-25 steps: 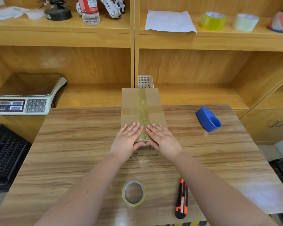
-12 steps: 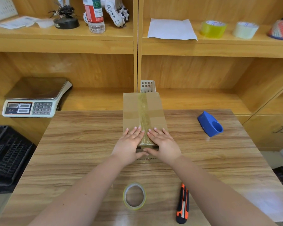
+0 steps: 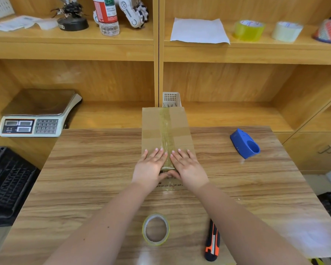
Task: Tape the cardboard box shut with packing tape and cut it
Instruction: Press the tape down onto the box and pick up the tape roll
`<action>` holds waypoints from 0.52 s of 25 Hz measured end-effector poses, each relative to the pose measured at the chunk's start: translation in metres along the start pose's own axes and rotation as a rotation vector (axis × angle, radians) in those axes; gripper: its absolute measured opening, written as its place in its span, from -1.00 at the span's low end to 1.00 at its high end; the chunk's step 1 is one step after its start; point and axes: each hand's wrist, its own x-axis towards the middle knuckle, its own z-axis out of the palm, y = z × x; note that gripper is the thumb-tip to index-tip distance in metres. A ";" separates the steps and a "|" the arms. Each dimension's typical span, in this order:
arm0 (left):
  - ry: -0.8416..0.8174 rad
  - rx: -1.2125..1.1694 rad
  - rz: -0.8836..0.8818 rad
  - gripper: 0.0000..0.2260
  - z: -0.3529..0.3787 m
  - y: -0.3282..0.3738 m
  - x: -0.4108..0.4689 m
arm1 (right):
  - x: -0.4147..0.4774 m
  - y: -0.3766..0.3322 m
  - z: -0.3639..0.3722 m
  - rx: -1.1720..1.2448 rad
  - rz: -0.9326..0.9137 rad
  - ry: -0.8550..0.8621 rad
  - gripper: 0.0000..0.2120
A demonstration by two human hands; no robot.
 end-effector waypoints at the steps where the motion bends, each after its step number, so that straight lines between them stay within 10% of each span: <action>1: -0.002 0.007 0.005 -0.36 0.000 -0.001 0.000 | -0.001 0.001 0.001 -0.018 -0.017 -0.010 -0.46; 13: 0.052 0.049 -0.007 -0.42 0.011 0.006 -0.030 | -0.003 0.026 -0.015 0.172 -0.242 -0.192 -0.38</action>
